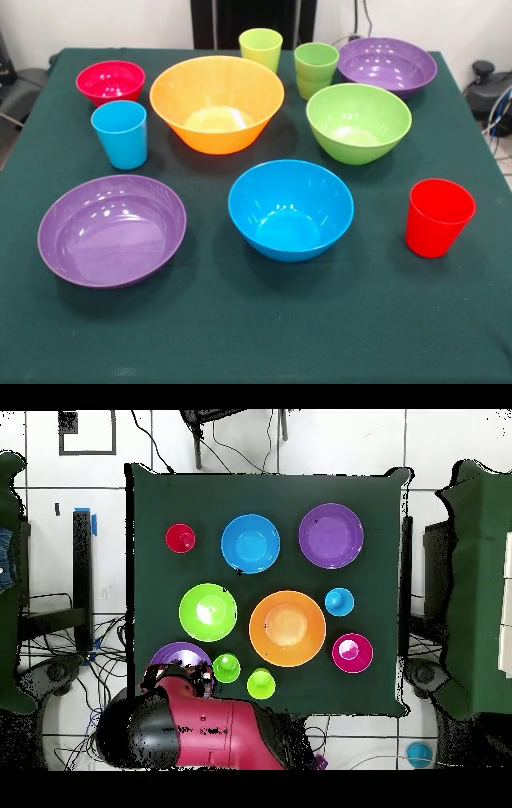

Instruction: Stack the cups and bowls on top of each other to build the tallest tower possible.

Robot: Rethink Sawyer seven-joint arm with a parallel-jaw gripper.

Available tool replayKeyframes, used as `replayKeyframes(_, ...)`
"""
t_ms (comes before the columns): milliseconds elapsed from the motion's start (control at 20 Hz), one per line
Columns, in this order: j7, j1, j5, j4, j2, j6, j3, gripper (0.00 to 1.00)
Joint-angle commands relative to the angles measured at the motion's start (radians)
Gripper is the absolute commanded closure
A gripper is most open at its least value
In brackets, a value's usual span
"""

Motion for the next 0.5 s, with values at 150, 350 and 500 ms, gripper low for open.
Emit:
replayKeyframes(150,0.17,0.018,0.006,0.015,0.08,-0.056,0.032,0.0)
replayKeyframes(350,0.151,0.036,-0.04,-0.015,0.099,-0.026,0.015,0.0)
replayKeyframes(500,0.162,0.055,-0.046,-0.037,0.109,-0.005,0.001,0.0)
